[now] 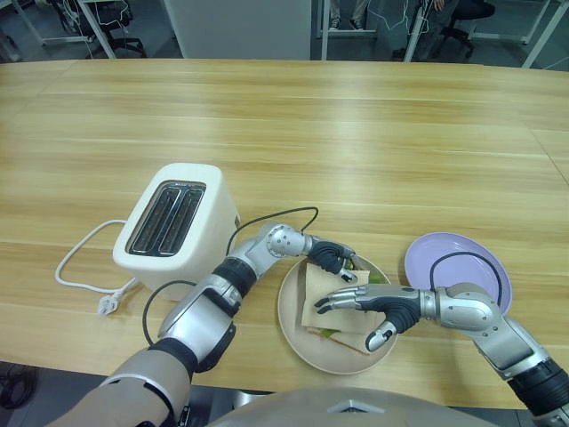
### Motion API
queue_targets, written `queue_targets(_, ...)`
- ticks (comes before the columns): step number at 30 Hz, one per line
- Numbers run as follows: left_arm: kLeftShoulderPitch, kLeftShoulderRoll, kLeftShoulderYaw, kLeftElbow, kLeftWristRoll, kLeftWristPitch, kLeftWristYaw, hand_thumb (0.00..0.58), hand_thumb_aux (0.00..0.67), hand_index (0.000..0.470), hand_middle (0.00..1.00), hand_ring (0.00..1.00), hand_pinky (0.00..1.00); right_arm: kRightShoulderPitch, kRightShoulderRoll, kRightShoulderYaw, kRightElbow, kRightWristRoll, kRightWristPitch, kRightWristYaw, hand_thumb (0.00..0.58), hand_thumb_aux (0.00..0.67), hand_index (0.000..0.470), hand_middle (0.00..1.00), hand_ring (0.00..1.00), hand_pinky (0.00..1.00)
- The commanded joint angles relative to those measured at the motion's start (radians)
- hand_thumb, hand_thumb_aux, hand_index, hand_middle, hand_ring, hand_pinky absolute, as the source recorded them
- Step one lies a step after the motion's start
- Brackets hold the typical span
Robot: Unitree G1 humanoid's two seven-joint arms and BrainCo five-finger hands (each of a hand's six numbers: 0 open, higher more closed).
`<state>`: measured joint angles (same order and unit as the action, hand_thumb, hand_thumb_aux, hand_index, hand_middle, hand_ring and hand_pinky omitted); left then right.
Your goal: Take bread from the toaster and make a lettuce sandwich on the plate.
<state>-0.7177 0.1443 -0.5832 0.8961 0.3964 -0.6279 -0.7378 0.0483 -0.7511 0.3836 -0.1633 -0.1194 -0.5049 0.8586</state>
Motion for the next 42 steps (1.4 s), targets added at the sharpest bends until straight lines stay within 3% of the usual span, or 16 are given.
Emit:
queue_targets(1,-0.030,0.010,-0.004,-0.002,0.052,-0.040,0.081,0.580,0.670,0.460,1.00,1.00,1.00,0.030,-0.037,0.036,0.042,-0.032,0.072,0.060,0.000,0.000,0.000,0.00,0.00,0.00)
queue_targets(5,-0.044,0.028,0.015,-0.043,0.096,-0.077,0.181,0.580,0.670,0.460,1.00,1.00,1.00,0.032,-0.045,0.040,0.048,-0.049,0.084,0.058,0.000,0.000,0.000,0.00,0.00,0.00)
queue_targets(7,-0.055,0.043,0.040,-0.086,0.110,-0.092,0.244,0.500,0.420,0.289,1.00,1.00,1.00,0.027,-0.044,0.040,0.057,-0.060,0.087,0.053,0.000,0.000,0.000,0.00,0.00,0.00)
queue_targets(9,-0.061,0.061,0.066,-0.145,0.113,-0.098,0.291,0.014,0.008,0.005,1.00,1.00,1.00,0.020,-0.037,0.039,0.070,-0.073,0.087,0.041,0.000,0.000,0.000,0.00,0.00,0.00)
queue_targets(10,-0.060,0.070,0.079,-0.175,0.108,-0.094,0.304,0.000,0.000,0.000,1.00,1.00,1.00,0.014,-0.030,0.037,0.078,-0.082,0.086,0.032,0.000,0.000,0.000,0.00,0.00,0.00)
queue_targets(19,-0.019,0.208,0.189,-0.396,0.132,-0.026,0.422,0.000,0.000,0.000,1.00,1.00,1.00,-0.068,0.066,0.023,0.176,-0.146,0.061,-0.089,0.000,0.000,0.000,0.00,0.00,0.00)
queue_targets(26,0.067,0.357,0.355,-0.608,0.088,0.060,0.480,0.000,0.000,0.000,0.23,0.23,0.23,-0.199,0.192,0.023,0.327,-0.213,0.001,-0.237,0.000,0.000,0.000,0.00,0.00,0.00)
queue_targets(32,0.197,0.449,0.460,-0.773,0.016,0.116,0.452,0.000,0.000,0.000,0.00,0.00,0.00,-0.246,0.269,-0.033,0.350,-0.167,-0.073,-0.348,0.000,0.000,0.000,0.00,0.00,0.00)
queue_targets(34,0.265,0.466,0.495,-0.847,-0.042,0.134,0.429,0.000,0.000,0.000,0.00,0.00,0.00,-0.247,0.290,-0.086,0.301,-0.088,-0.077,-0.373,0.000,0.000,0.000,0.00,0.00,0.00)
queue_targets(35,0.310,0.476,0.509,-0.892,-0.093,0.144,0.405,0.136,0.084,0.058,0.00,0.00,0.00,-0.244,0.295,-0.119,0.269,-0.044,-0.071,-0.381,0.325,0.226,0.155,0.00,0.00,0.00)
queue_targets(36,0.353,0.485,0.521,-0.938,-0.138,0.153,0.383,0.509,0.436,0.299,0.00,0.00,0.00,-0.239,0.293,-0.145,0.238,0.005,-0.066,-0.376,0.580,0.665,0.456,0.00,0.00,0.00)
queue_targets(37,0.396,0.492,0.529,-0.982,-0.190,0.167,0.356,0.580,0.670,0.460,0.33,0.33,0.33,-0.229,0.286,-0.169,0.204,0.049,-0.058,-0.370,0.580,0.670,0.460,0.00,0.00,0.00)
queue_targets(38,0.447,0.502,0.533,-1.031,-0.246,0.176,0.323,0.580,0.670,0.460,0.33,0.33,0.33,-0.213,0.273,-0.192,0.163,0.106,-0.042,-0.352,0.580,0.670,0.460,0.00,0.00,0.00)
queue_targets(39,0.494,0.512,0.531,-1.072,-0.296,0.183,0.293,0.580,0.670,0.460,1.00,1.00,1.00,-0.194,0.258,-0.207,0.124,0.162,-0.027,-0.328,0.580,0.670,0.460,0.07,0.07,0.07)
queue_targets(40,0.546,0.521,0.525,-1.115,-0.353,0.192,0.258,0.580,0.670,0.460,1.00,1.00,1.00,-0.169,0.237,-0.218,0.079,0.227,0.000,-0.295,0.580,0.670,0.460,0.07,0.07,0.07)
queue_targets(42,0.641,0.537,0.500,-1.173,-0.433,0.200,0.198,0.580,0.670,0.460,1.00,1.00,1.00,-0.112,0.191,-0.224,0.006,0.326,0.042,-0.229,0.580,0.670,0.460,1.00,1.00,1.00)
